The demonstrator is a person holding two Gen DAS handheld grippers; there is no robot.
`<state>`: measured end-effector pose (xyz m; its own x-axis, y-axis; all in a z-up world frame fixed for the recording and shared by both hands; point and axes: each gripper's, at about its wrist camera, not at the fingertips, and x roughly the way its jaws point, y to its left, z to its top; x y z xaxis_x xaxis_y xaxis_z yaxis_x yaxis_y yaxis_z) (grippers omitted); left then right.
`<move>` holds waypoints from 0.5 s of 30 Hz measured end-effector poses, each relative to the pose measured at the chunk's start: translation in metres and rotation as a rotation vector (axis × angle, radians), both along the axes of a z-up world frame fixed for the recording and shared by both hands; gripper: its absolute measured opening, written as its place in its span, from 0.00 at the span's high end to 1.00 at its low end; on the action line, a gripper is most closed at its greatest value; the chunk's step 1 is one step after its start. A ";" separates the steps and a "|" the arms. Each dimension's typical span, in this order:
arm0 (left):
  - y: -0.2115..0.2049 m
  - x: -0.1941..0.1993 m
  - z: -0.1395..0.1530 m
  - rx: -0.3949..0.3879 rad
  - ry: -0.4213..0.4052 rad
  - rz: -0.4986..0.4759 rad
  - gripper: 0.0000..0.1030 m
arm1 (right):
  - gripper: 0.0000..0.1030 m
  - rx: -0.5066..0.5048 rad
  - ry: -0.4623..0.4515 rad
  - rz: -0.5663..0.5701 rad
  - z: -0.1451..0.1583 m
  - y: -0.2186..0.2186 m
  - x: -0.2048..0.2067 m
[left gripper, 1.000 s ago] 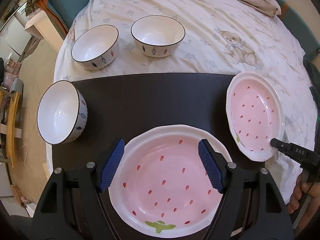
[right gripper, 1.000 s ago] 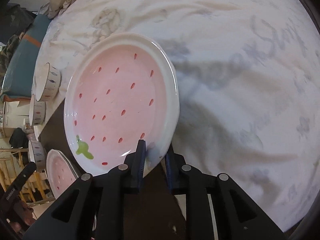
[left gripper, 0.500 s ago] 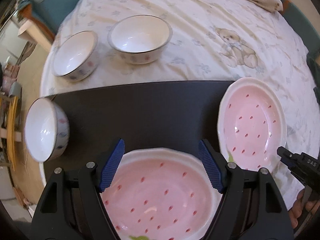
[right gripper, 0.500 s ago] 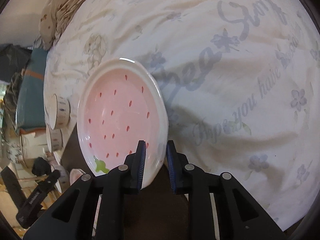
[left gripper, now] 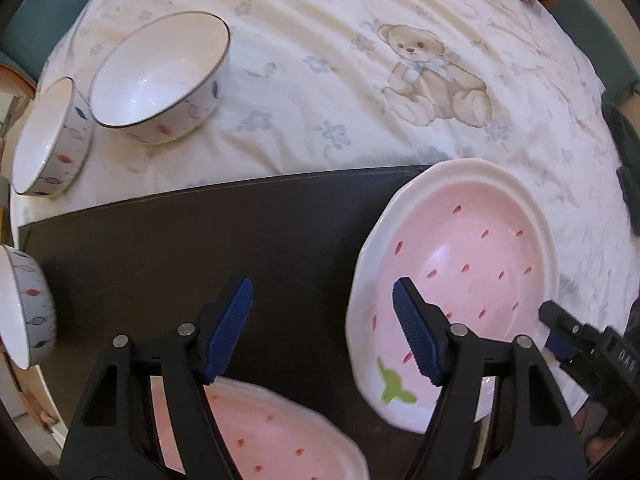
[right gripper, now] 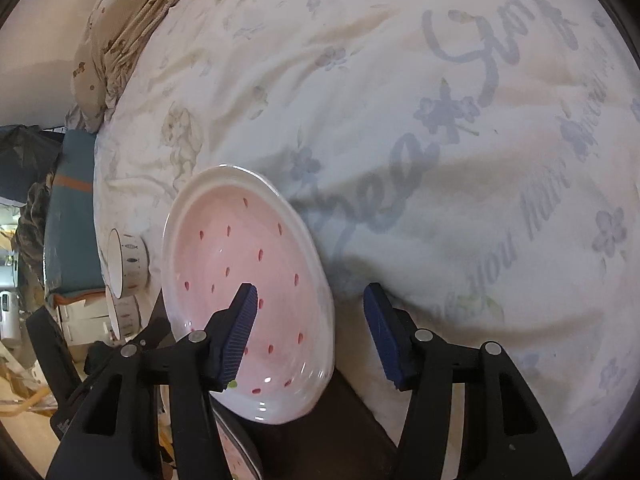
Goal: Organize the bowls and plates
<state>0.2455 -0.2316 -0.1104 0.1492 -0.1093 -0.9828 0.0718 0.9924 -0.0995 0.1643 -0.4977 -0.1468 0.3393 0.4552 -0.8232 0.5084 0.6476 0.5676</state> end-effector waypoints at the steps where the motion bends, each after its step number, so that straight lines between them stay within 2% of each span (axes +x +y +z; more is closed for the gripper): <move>1: -0.001 0.002 -0.002 0.003 0.002 0.006 0.33 | 0.45 -0.006 0.000 0.004 0.000 0.000 0.001; 4: -0.007 0.004 -0.009 0.002 0.014 0.000 0.38 | 0.51 -0.037 -0.001 0.038 0.001 0.009 0.009; 8: -0.014 0.006 -0.020 -0.003 0.042 -0.014 0.45 | 0.55 -0.067 0.003 0.078 0.000 0.020 0.015; 11: -0.019 0.005 -0.026 -0.033 0.052 -0.013 0.46 | 0.55 -0.075 0.008 0.082 -0.002 0.025 0.016; 15: -0.028 0.004 -0.026 -0.018 0.036 -0.039 0.46 | 0.55 -0.081 0.012 0.084 -0.005 0.026 0.016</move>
<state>0.2499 -0.2600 -0.1369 0.1088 -0.1320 -0.9853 0.1062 0.9870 -0.1205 0.1807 -0.4721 -0.1515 0.2923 0.4132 -0.8625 0.4572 0.7318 0.5055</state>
